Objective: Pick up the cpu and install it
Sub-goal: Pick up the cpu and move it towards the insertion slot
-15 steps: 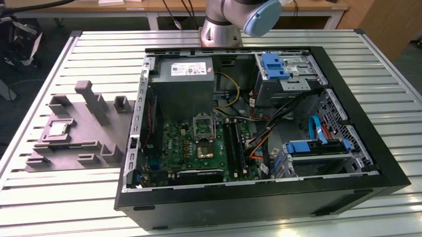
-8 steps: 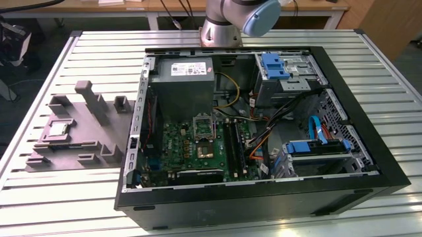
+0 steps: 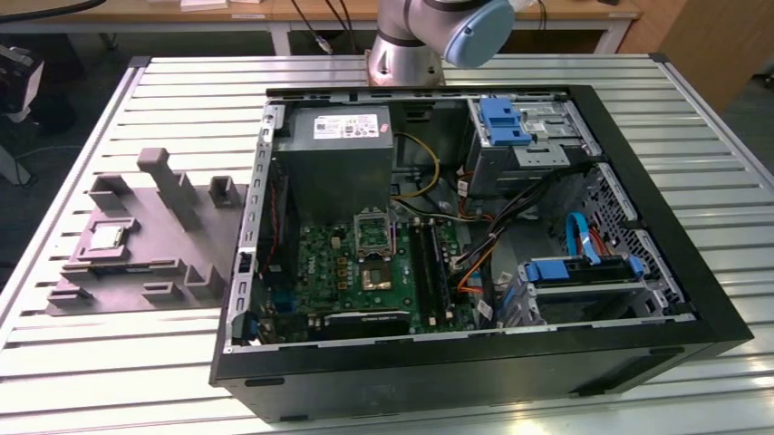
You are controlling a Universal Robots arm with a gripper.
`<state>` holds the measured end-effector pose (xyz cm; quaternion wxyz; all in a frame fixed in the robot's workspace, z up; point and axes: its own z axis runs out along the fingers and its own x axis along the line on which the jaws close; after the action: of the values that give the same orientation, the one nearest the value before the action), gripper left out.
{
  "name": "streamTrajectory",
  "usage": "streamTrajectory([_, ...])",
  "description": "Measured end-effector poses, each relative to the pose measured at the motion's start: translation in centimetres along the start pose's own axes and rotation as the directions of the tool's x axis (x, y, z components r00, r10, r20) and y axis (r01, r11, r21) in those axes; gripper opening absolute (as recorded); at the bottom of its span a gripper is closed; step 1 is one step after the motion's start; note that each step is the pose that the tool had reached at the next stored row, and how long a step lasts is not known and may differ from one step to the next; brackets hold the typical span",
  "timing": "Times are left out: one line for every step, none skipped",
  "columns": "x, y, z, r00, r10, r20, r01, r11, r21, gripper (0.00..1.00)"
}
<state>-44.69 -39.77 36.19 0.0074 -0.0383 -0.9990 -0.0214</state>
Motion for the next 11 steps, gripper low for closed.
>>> streamTrajectory([0.00, 0.00, 0.00, 1.0000, 0.000, 0.0000, 0.000, 1.0000, 0.0000, 0.11])
streamTrajectory([0.00, 0.00, 0.00, 1.0000, 0.000, 0.0000, 0.000, 1.0000, -0.0001, 0.11])
streamTrajectory([0.00, 0.00, 0.00, 1.0000, 0.000, 0.0000, 0.000, 1.0000, -0.0001, 0.11])
streamTrajectory([0.00, 0.00, 0.00, 1.0000, 0.000, 0.0000, 0.000, 1.0000, -0.0001, 0.11])
streamTrajectory([0.00, 0.00, 0.00, 1.0000, 0.000, 0.0000, 0.000, 1.0000, -0.0002, 0.11])
streamTrajectory([0.00, 0.00, 0.00, 1.0000, 0.000, 0.0000, 0.000, 1.0000, -0.0002, 0.11])
streamTrajectory([0.00, 0.00, 0.00, 1.0000, 0.000, 0.0000, 0.000, 1.0000, -0.0002, 0.11])
streamTrajectory([0.00, 0.00, 0.00, 1.0000, 0.000, 0.0000, 0.000, 1.0000, -0.0003, 0.11])
streamTrajectory([0.00, 0.00, 0.00, 1.0000, 0.000, 0.0000, 0.000, 1.0000, -0.0003, 0.11])
streamTrajectory([0.00, 0.00, 0.00, 1.0000, 0.000, 0.0001, 0.000, 1.0000, -0.0004, 0.11])
streamTrajectory([0.00, 0.00, 0.00, 1.0000, 0.000, 0.0001, 0.000, 1.0000, -0.0004, 0.11])
